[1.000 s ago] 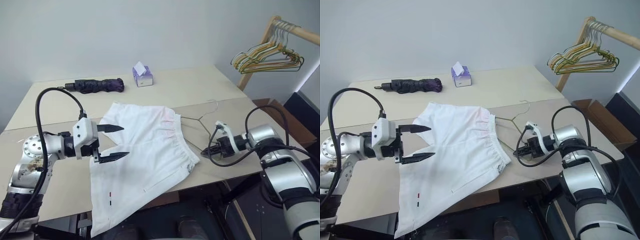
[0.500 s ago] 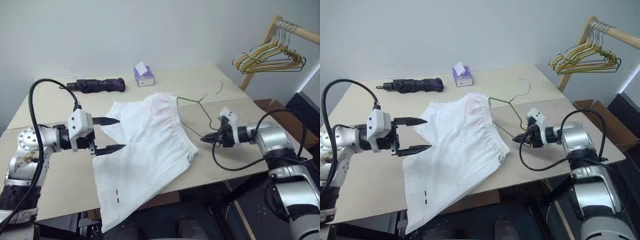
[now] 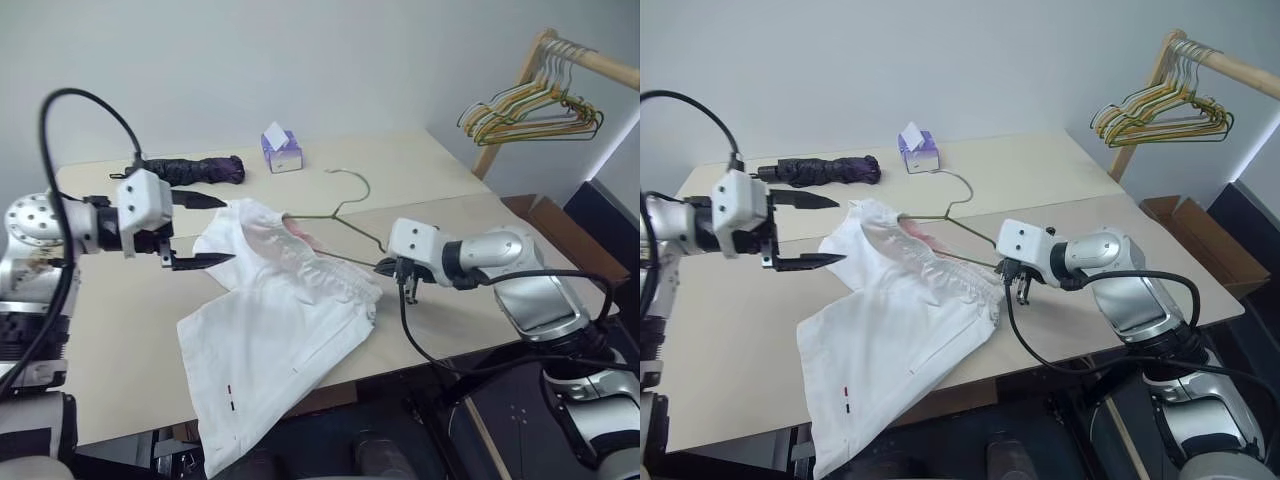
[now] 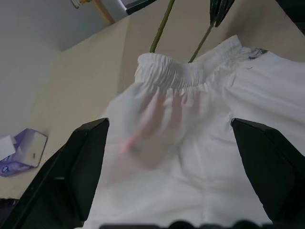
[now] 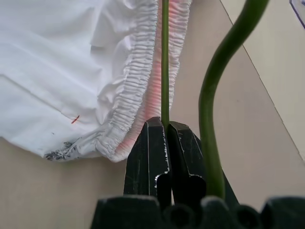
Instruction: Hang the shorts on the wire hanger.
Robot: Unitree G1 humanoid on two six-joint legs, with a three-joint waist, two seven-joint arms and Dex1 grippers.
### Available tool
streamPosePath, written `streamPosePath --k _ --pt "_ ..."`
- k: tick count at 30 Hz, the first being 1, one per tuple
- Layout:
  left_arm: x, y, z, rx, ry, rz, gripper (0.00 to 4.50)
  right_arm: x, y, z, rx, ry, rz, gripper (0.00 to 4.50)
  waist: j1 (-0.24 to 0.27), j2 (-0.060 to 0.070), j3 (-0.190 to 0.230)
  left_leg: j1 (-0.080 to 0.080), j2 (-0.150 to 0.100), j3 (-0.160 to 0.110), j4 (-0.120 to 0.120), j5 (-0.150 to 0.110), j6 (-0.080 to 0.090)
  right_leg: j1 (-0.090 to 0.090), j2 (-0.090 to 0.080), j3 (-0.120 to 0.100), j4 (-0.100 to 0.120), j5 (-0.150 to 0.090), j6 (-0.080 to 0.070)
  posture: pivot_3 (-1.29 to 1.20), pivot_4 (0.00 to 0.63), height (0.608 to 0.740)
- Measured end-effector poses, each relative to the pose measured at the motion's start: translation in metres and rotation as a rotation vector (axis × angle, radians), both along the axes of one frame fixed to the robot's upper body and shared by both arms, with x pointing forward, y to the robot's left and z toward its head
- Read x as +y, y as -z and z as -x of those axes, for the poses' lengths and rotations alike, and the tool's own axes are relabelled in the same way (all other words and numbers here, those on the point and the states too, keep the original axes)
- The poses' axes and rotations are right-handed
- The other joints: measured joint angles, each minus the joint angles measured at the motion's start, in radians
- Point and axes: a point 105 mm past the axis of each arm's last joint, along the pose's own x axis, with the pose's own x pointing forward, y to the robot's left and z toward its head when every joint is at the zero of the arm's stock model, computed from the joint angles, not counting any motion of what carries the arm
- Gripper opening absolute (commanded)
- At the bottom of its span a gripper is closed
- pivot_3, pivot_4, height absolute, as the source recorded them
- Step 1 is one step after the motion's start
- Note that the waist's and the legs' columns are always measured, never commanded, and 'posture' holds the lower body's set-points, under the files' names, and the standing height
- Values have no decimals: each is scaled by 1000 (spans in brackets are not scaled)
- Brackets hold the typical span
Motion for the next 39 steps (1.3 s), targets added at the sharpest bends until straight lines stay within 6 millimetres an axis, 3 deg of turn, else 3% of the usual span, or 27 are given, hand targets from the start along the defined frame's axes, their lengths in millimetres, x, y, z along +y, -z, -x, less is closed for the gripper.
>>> streamPosePath --k 7,15,26,30,34,39 --pt "-17 16 -9 14 124 -105 4424 9 -5 13 0 -87 43 0 -8 0 0 -1 0 0 0 0 0 0 0 0 -1 0 0 -174 0 740" --pt "-21 43 -16 75 175 -219 4424 9 -7 18 19 -100 48 0 -22 0 0 -1 0 -2 0 0 0 -1 0 0 -1 0 0 -190 0 740" --pt "-36 53 -19 44 225 -193 985 8 -13 27 43 -105 31 0 -33 -1 0 -12 1 -3 3 0 0 -13 0 1 3 0 0 -195 0 740" --pt "-36 53 -18 37 232 -197 15 7 -16 27 47 -97 14 0 -33 -1 0 -12 0 -3 3 0 0 -13 0 1 3 0 0 -196 0 740" --pt "-34 53 -20 60 205 -176 15 8 -18 26 29 -92 -1 0 -33 -1 0 -12 0 -3 3 0 0 -13 0 1 3 0 0 -196 0 740" --pt "-35 55 -17 98 191 -152 0 10 -22 24 -19 -94 -31 1530 -33 -1 0 -12 1 -3 3 0 0 -13 0 1 3 0 0 -183 0 740"
